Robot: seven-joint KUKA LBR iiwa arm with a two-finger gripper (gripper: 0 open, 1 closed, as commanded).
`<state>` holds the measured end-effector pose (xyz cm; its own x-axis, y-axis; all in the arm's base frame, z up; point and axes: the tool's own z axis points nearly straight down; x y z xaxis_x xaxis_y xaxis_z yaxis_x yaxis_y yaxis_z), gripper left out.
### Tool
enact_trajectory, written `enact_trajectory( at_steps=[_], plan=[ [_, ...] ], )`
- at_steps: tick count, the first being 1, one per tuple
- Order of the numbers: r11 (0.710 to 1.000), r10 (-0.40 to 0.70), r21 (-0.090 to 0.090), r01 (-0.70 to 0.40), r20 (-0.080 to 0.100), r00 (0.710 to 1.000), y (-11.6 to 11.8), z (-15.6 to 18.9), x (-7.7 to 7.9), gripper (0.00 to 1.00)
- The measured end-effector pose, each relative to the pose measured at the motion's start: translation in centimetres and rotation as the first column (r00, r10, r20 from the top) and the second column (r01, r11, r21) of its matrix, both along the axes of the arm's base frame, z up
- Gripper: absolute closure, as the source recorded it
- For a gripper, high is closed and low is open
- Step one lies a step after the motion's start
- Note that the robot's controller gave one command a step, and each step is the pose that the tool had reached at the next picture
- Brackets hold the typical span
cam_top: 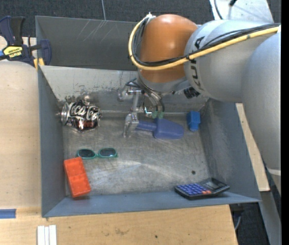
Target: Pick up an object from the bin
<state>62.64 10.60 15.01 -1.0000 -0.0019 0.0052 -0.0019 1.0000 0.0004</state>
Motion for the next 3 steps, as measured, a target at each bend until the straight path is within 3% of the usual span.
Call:
enact_trajectory(
  at_steps=[1,2,3],
  plan=[
    [1.000,-0.003,0.001,0.003,0.008,1.000,-0.1,0.5,0.2,1.00],
    [1.000,-0.003,0.001,0.003,0.008,1.000,-0.1,0.5,0.2,1.00],
    [1.000,-0.002,0.000,0.002,0.005,1.000,-0.3,1.9,-0.9,1.00]
  ],
)
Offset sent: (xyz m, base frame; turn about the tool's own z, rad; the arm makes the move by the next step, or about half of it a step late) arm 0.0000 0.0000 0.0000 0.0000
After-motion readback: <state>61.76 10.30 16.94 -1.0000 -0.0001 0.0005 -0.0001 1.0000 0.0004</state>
